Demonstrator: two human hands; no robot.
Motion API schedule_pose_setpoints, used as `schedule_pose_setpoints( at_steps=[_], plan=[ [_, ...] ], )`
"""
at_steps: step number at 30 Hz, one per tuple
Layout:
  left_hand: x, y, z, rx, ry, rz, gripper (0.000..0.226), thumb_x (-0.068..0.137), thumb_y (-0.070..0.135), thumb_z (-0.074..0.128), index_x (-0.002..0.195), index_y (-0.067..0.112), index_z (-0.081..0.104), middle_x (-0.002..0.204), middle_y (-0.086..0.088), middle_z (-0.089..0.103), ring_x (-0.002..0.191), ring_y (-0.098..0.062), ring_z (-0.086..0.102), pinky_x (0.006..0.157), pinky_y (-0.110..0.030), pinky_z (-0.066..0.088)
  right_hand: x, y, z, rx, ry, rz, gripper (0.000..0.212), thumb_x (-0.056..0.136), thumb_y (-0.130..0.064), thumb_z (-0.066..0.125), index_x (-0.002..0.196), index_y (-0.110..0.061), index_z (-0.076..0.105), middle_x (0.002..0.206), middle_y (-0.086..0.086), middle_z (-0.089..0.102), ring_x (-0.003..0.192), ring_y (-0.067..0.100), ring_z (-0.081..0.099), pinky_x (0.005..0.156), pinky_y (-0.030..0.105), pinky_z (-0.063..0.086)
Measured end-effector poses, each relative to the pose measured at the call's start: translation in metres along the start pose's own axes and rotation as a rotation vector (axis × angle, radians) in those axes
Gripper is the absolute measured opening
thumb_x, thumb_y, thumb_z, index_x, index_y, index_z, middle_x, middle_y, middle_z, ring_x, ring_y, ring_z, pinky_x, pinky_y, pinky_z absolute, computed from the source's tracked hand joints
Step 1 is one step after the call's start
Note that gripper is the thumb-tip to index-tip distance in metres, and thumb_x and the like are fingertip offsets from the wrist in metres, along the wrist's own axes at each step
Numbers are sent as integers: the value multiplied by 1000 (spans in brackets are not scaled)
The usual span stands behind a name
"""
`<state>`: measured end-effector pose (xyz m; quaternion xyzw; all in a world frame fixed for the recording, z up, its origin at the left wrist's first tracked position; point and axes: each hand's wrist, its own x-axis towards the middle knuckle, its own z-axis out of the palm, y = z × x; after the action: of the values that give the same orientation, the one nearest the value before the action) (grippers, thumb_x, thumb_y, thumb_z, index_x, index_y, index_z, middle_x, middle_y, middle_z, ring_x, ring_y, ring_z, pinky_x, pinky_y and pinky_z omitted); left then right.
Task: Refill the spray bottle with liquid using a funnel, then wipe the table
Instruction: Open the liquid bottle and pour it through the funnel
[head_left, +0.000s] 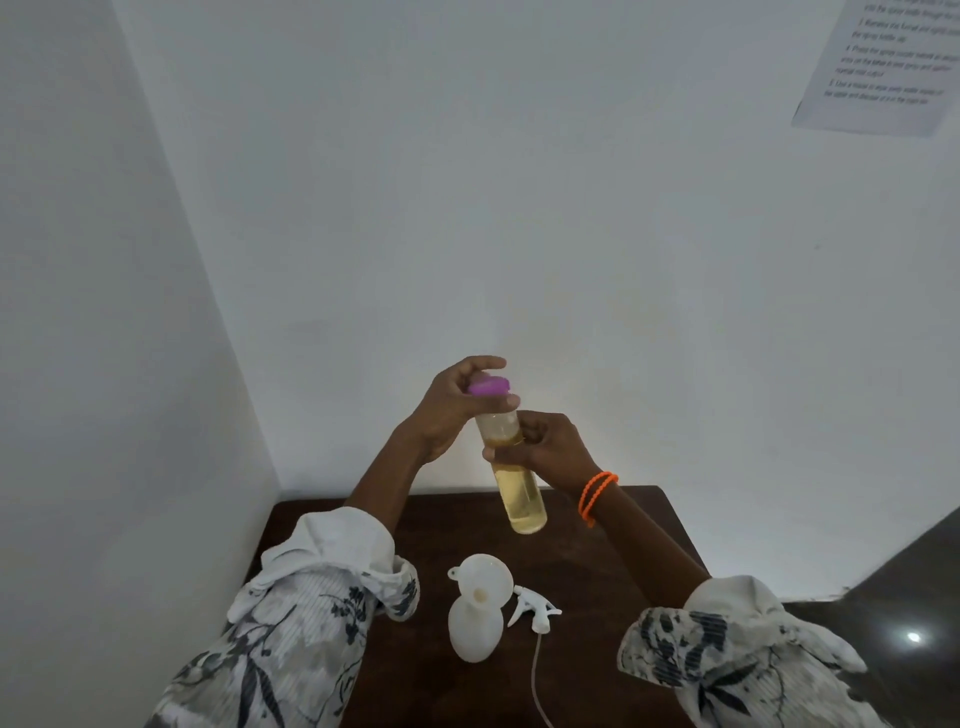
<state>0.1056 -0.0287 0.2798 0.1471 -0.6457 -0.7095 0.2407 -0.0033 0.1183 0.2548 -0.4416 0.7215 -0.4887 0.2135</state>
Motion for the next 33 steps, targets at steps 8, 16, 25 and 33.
schedule_pose_setpoints(
  at_steps=[8,16,25,33],
  plan=[
    [8,-2,-4,-112,-205,-5,54,89,-5,67,138,15,62,143,-9,61,133,-30,55,106,-42,51,0,3,0,97,29,23,32,73,-27,90,102,-16,79,93,2,80,89,21,77,90,49,61],
    [10,-8,8,139,7,-4,48,76,38,83,118,19,69,122,0,66,112,-21,62,84,-29,57,2,5,1,5,-5,15,37,67,-39,91,97,-22,79,90,-1,80,87,17,77,88,49,61],
    [10,-6,5,51,23,1,38,82,16,85,117,21,72,119,0,71,113,-24,65,90,-33,59,3,8,-7,91,-7,48,31,71,-27,91,99,-18,79,92,2,80,90,21,77,90,49,61],
    [13,-2,5,25,-247,-48,46,91,11,70,136,23,66,140,-6,63,132,-20,57,107,-39,50,2,12,-9,127,-38,78,29,75,-17,88,100,-10,78,93,10,80,90,26,77,90,52,60]
  ],
)
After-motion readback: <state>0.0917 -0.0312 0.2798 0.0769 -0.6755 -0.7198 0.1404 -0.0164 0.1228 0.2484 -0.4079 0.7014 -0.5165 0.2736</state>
